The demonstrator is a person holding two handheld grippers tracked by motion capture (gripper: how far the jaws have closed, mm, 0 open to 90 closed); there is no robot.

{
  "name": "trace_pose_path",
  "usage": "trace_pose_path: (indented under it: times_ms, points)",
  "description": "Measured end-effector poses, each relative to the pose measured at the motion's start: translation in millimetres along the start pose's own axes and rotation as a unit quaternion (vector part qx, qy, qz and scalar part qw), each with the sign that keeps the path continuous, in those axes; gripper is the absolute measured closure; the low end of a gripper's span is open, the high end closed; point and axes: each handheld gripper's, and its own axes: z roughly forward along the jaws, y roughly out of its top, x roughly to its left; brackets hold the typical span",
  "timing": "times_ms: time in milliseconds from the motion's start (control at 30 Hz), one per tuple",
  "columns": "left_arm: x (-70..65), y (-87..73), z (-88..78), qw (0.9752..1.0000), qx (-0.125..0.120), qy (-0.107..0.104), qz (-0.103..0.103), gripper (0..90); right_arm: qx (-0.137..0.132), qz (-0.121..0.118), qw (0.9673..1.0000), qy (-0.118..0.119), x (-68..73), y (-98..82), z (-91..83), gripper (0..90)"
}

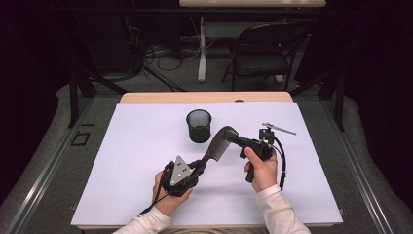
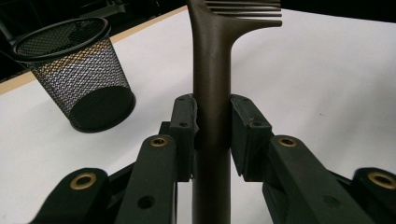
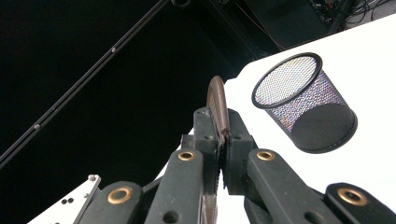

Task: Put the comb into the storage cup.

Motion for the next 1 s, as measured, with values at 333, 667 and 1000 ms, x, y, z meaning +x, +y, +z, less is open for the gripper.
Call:
trace_pose_path:
  times_ms: [333, 667, 1000]
  points:
    - [-0.1, -0.2, -0.3, 1.0000, -0.001, -0.001, 0.000, 72.2, 0.000, 0.001, 1.0000, 0.002, -0.3, 0.1, -0.3, 87.1]
    - [0.9, -0.5, -0.6, 1.0000, -0.005, 0.000, -0.004, 70.5, -0.001, 0.002, 1.0000, 0.002, 0.1, -0.1, -0.6, 87.1]
    - [2.1, -0.6, -0.2, 0.9999, -0.007, -0.002, -0.009, 65.9, -0.012, 0.003, 0.9999, 0.001, -1.6, 1.0, -2.4, 87.1]
